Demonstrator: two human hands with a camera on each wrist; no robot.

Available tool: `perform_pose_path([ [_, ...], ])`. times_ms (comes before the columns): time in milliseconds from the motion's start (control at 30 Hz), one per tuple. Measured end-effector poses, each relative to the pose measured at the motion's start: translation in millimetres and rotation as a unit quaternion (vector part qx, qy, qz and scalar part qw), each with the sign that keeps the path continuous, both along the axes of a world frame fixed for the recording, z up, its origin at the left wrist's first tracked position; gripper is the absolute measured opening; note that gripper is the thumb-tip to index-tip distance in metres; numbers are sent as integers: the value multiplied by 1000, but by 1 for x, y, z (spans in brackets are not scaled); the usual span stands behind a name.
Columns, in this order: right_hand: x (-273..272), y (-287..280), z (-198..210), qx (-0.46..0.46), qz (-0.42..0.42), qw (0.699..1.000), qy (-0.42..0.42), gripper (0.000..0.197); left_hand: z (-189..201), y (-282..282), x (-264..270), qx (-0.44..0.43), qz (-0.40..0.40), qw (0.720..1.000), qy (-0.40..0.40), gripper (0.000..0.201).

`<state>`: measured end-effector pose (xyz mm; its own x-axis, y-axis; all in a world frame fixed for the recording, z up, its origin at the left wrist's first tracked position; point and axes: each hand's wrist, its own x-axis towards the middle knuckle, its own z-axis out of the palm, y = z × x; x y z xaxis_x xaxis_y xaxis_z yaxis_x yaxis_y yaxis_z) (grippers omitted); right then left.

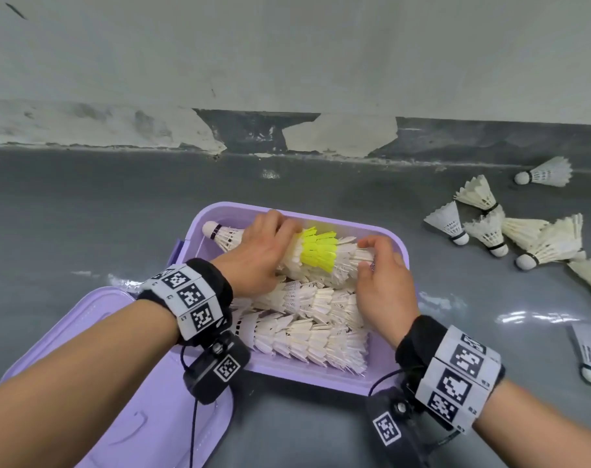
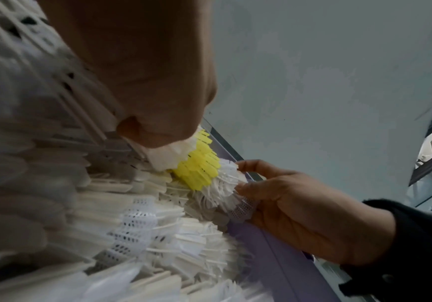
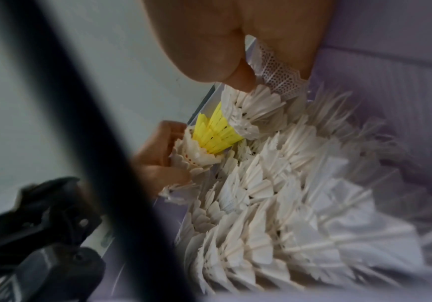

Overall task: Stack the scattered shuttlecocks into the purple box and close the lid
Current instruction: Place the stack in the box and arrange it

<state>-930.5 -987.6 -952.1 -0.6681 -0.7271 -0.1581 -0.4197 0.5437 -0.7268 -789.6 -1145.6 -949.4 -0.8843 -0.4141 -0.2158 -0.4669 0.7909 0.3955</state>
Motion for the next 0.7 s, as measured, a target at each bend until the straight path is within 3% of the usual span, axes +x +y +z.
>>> perform_pose_path([
  [133,2,10,7,-58,2,992,111,31,2,-3,6,32,16,997,62,74],
  [233,-1,15,6,-49,2,987,152,32,6,-6,19,-68,18,996,62,78],
  [333,-1,18,2,-41,-4,984,171,34,10,-9,35,-152,43,987,-7,85],
  [500,4,14,4,-48,21,976,214,37,20,-6,42,-147,93,982,-71,60],
  [567,3,10,7,-54,44,980,188,39,23,-5,36,-139,124,980,-73,48],
  [700,-1,2,9,-30,65,979,188,40,15,-10,20,-126,131,983,-30,43],
])
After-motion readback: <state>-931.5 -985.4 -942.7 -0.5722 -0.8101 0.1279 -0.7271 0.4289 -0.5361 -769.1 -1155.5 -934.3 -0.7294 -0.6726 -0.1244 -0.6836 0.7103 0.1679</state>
